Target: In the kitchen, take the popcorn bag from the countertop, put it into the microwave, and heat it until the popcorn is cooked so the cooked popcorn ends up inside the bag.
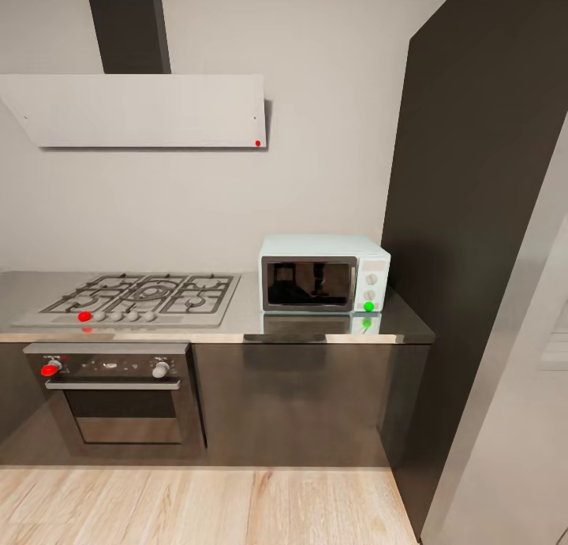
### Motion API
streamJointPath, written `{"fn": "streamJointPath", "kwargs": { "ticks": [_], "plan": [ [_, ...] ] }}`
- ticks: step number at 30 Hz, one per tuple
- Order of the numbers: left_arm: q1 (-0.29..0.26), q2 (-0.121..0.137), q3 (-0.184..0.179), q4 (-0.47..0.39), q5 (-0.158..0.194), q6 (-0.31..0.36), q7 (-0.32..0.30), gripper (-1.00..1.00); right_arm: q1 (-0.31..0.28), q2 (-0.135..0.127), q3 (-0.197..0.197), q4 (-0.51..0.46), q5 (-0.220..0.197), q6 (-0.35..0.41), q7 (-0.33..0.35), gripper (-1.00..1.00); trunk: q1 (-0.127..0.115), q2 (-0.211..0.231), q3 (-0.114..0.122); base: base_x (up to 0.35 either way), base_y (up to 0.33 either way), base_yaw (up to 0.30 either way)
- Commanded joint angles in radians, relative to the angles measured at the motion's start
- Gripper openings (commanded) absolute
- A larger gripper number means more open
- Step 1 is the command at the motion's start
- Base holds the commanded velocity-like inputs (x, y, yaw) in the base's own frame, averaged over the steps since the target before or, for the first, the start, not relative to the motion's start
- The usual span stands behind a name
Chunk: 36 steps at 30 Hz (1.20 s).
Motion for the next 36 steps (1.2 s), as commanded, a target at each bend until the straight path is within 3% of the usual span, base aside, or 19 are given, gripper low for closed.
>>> {"fn": "streamJointPath", "kwargs": {
  "ticks": [1, 36],
  "plan": [
    [-0.001, 0.0, -0.008, 0.002, 0.01, -0.003, -0.004, 1.0, -0.001, 0.0, -0.009, 0.001, 0.007, -0.003, 0.003, -1.0, 0.0, -0.001, -0.001, 0.0, 0.0, 0.0],
    [-0.001, 0.003, -0.007, 0.002, 0.01, -0.003, -0.004, 1.0, -0.001, 0.002, -0.008, 0.001, 0.007, 0.0, 0.003, -1.0, 0.0, -0.001, -0.001, 0.0, 0.0, 0.0]
  ]
}}
